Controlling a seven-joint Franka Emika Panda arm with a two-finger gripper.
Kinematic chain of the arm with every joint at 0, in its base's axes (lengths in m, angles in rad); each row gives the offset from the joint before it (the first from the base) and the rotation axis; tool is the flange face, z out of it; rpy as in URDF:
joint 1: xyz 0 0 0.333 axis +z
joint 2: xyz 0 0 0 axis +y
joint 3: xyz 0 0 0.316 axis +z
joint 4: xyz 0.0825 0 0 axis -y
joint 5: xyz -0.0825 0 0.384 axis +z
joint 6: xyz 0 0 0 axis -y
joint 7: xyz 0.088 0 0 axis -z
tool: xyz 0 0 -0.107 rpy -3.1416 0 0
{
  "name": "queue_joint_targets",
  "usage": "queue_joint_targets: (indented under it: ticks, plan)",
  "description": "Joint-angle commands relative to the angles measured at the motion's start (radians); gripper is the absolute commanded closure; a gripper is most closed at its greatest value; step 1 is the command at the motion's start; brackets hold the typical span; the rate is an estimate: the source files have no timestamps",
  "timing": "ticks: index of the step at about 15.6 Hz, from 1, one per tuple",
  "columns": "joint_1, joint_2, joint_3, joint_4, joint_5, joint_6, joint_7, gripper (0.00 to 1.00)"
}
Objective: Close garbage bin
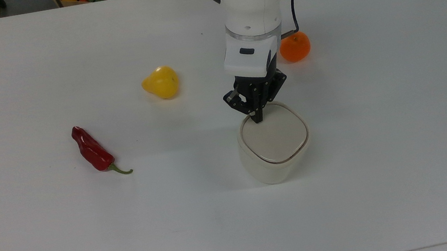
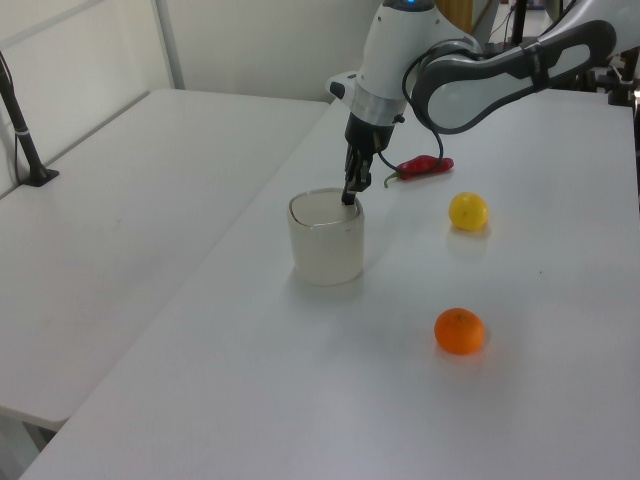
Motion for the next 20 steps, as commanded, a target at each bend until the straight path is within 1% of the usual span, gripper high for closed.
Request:
queue_joint_targets:
  ticks: [1, 5, 8, 11, 13, 15, 17, 20]
  plan:
    - [0.008, 0.031, -0.001, -0.011, 0.000, -0.007, -0.017, 1.00]
    - [0.013, 0.009, 0.005, -0.003, 0.007, -0.017, -0.010, 1.00]
    - [0.013, -0.050, 0.008, -0.005, 0.009, -0.043, -0.008, 1.00]
    - [0.003, -0.106, 0.008, -0.003, 0.009, -0.125, -0.007, 1.00]
    - [0.003, -0.135, -0.003, -0.003, 0.008, -0.186, 0.000, 1.00]
    - [-0.013, -0.172, -0.004, -0.003, 0.004, -0.263, 0.013, 1.00]
    - [-0.041, -0.214, -0.004, -0.005, -0.003, -0.342, 0.056, 1.00]
    - [-0.096, -0.279, -0.004, -0.009, -0.008, -0.470, 0.170, 1.00]
